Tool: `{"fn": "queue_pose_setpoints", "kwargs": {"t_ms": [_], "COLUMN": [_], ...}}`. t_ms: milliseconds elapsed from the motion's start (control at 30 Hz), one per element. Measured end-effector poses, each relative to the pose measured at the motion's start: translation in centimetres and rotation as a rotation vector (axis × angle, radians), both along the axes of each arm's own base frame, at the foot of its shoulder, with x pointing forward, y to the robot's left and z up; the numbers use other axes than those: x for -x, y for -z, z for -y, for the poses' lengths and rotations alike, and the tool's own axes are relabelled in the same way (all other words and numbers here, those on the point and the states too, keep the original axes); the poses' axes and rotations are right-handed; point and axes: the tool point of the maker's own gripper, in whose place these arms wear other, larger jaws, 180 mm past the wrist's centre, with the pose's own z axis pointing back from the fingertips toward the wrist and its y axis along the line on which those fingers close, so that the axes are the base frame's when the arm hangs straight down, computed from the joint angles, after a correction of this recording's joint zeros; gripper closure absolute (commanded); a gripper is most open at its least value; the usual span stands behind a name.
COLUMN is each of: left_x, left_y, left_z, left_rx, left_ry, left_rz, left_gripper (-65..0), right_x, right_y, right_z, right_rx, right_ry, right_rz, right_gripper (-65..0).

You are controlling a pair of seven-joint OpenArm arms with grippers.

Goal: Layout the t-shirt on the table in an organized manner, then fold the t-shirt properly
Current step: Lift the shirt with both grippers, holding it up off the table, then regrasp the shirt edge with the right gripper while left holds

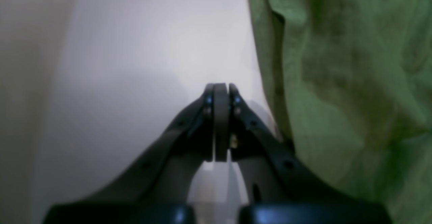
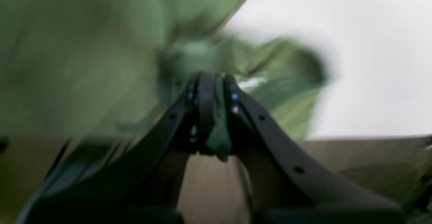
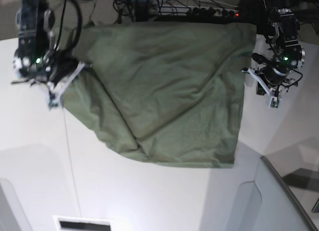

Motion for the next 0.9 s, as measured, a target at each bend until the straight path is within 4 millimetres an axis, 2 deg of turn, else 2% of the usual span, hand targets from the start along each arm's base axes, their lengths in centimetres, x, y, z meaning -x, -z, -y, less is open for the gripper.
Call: {"fn": "queue_pose_setpoints", "kwargs": {"t_ms": [33,100,200,333,400,467,567,633,733,833,900], "left_x": [0.0,-0.4,-1.1,-0.7,-0.6,-0.6,-0.7,-0.7,-0.7,-0.7,-0.8], "left_y": [0.0,-0.2,-0.1,0.6,0.8,0.7,0.7,0.7,0.6,0.6,0.6], "left_z": [-0.1,0.0,-0.1,-0.2,-0.2,-0.2,-0.3,-0.2,-0.3,-0.4,-0.4], "left_rx": [-0.001,0.0,0.008,0.016,0.015,0.014,0.014,0.015,0.014,0.009,0.009], "left_ry": [-0.001,-0.003,-0.009,-0.018,-0.018,-0.017,-0.018,-0.018,-0.017,-0.017,-0.017], "left_rz": [0.0,0.003,0.009,-0.011,-0.016,-0.014,-0.014,-0.014,-0.012,-0.014,-0.012], "left_gripper": [0.0,0.0,0.0,0.0,0.0,0.0,0.0,0.0,0.0,0.0,0.0], "right_x": [0.9,1.4,2.3,3.6,3.9,3.7,3.5,1.9,-1.3,-5.9,-7.9], "right_y": [0.5,1.2,3.8,5.7,6.0,5.8,4.0,1.8,-0.9,-1.7,-0.7], "right_z": [-0.7,-1.3,-0.9,-0.8,-2.0,-3.4,-3.8,-4.0,-4.4,-3.1,-2.6], "right_rx": [-0.018,-0.035,-0.036,-0.044,-0.099,-0.17,-0.193,-0.185,-0.197,-0.159,-0.155], "right_ry": [0.004,0.003,0.015,0.037,0.057,0.057,0.047,0.027,-0.005,-0.017,0.0], "right_rz": [-0.015,-0.01,-0.074,-0.15,-0.164,-0.157,-0.158,-0.079,0.041,0.133,0.139], "right_gripper": [0.0,0.0,0.0,-1.2,-7.8,-19.8,-36.9,-41.1,-41.1,-41.1,-41.1]}}
